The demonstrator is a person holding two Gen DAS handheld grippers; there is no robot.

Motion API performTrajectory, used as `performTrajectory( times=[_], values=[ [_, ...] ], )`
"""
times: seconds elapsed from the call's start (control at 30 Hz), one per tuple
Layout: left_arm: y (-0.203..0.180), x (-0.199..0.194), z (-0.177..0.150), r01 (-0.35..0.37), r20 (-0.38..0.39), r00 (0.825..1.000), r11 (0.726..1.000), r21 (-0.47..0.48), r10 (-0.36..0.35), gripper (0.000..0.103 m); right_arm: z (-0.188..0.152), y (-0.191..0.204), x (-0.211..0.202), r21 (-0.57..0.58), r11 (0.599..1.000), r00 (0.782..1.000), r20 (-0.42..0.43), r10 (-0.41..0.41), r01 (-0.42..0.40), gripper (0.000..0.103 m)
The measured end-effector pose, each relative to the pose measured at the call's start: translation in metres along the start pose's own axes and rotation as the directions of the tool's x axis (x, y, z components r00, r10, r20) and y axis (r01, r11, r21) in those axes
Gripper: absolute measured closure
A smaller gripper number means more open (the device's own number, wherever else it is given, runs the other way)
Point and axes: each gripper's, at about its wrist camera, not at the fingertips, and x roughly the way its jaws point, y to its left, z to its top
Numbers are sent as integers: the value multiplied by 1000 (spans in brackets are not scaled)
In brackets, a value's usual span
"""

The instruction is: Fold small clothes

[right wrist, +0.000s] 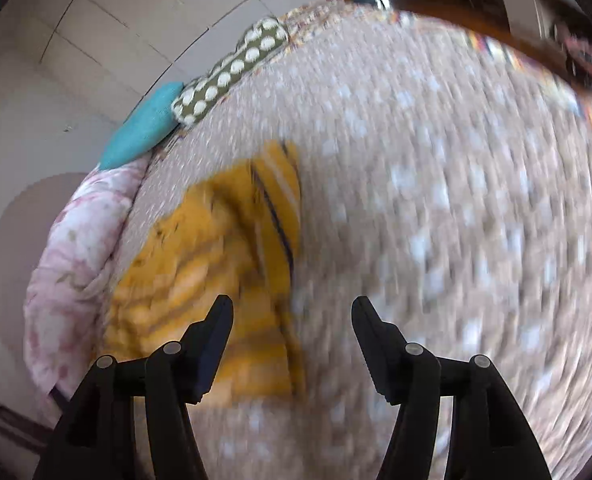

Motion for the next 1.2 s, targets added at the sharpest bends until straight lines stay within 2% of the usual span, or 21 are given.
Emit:
performTrajectory(
  times=[0.03, 0.1, 0.2, 0.33, 0.43, 0.5, 0.53, 0.6, 0.7, 0.8, 0.87, 0.93, 1.03, 1.1, 1.2],
  values=[
    [1, -2, 0, 10, 8, 1000, 1000, -8, -10, 0, -15, -2, -1, 0, 999, 999, -13, 35, -35, 36],
    [5, -11, 2, 69, 36, 997, 997, -47, -67, 1, -29, 1, 2, -24, 999, 999, -12, 45, -45, 36],
    [13, -23, 5, 143, 85, 987, 985, -97, -135, 1, -32, 6, 20, -39, 998, 999, -7, 45, -45, 36],
    [22, -37, 10, 136, 144, 982, 983, -121, -118, 1, -13, 17, 38, -26, 999, 997, 67, 22, -20, 34],
    [35, -42, 15, 116, 165, 982, 981, -158, -90, 0, -3, 27, 49, -10, 1000, 997, 80, -15, 16, 37],
    [52, -45, 19, 104, 170, 983, 972, -210, -68, 1, 6, 32, 58, -6, 999, 997, 60, -49, 49, 71],
    [58, -47, 21, 101, 175, 983, 967, -232, -61, 1, 11, 35, 64, -2, 998, 998, 26, -55, 55, 84],
    [77, -52, 25, 79, 192, 981, 956, -283, -24, 1, 20, 44, 63, 1, 996, 996, 11, -90, 90, 88],
    [106, -61, 29, 30, 209, 977, 934, -355, 48, 1, 32, 88, 53, -67, 992, 994, 41, -102, 105, 90],
    [130, -67, 29, 44, 224, 973, 907, -420, 56, 1, 42, 159, 52, -190, 978, 994, 73, -77, 90, 90],
    [142, -69, 27, 47, 230, 971, 890, -454, 66, 1, 38, 210, 61, -291, 955, 998, 60, -34, 50, 90],
    [153, -70, 25, 22, 222, 970, 875, -484, 99, 1, 21, 267, 85, -416, 909, 1000, 6, 11, -7, 91],
    [165, -71, 24, 10, 211, 970, 852, -524, 118, 1, -10, 319, 128, -533, 842, 994, -100, 41, -88, 92],
    [173, -71, 22, 13, 212, 969, 836, -549, 124, 1, -35, 333, 162, -564, 816, 982, -187, 23, -126, 92],
    [178, -71, 21, 7, 206, 969, 825, -565, 133, 1, -63, 331, 213, -569, 815, 963, -264, -58, -107, 92]
  ],
)
